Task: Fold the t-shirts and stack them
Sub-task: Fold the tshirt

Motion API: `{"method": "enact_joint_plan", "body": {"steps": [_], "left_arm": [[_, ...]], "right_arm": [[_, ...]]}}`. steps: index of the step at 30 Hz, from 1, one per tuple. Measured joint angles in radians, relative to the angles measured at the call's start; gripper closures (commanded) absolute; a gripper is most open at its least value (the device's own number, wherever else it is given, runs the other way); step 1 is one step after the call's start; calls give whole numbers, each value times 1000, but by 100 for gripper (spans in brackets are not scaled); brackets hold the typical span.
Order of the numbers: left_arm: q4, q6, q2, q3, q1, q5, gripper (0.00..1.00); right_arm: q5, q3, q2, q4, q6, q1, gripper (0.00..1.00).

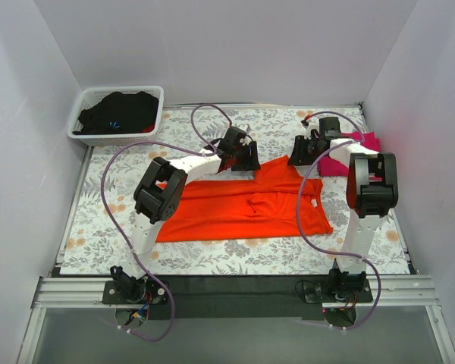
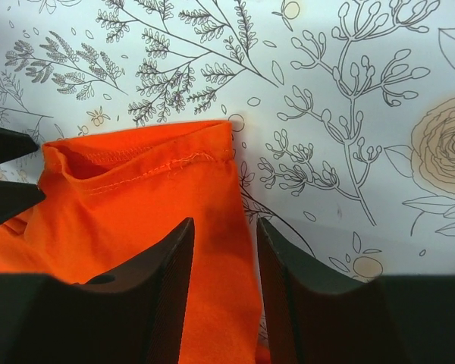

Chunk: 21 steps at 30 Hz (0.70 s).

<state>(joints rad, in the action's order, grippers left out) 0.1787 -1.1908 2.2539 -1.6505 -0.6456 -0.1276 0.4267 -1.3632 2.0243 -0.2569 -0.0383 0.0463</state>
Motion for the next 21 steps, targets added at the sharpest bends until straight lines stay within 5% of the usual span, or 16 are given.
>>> {"method": "enact_joint_plan", "body": {"steps": [9,14,21], "left_arm": [[-40,-35,32,-4,-21,-42,73],[-59,-43,52,-15,-26,-53,91],[-53,-19,47,-13,-27,-67,93]], "right_arm": [[39,-10,34,23,5,1,74],[55,-17,51,29,9,2,99],[55,-14,31,22,8,2,99]]}}
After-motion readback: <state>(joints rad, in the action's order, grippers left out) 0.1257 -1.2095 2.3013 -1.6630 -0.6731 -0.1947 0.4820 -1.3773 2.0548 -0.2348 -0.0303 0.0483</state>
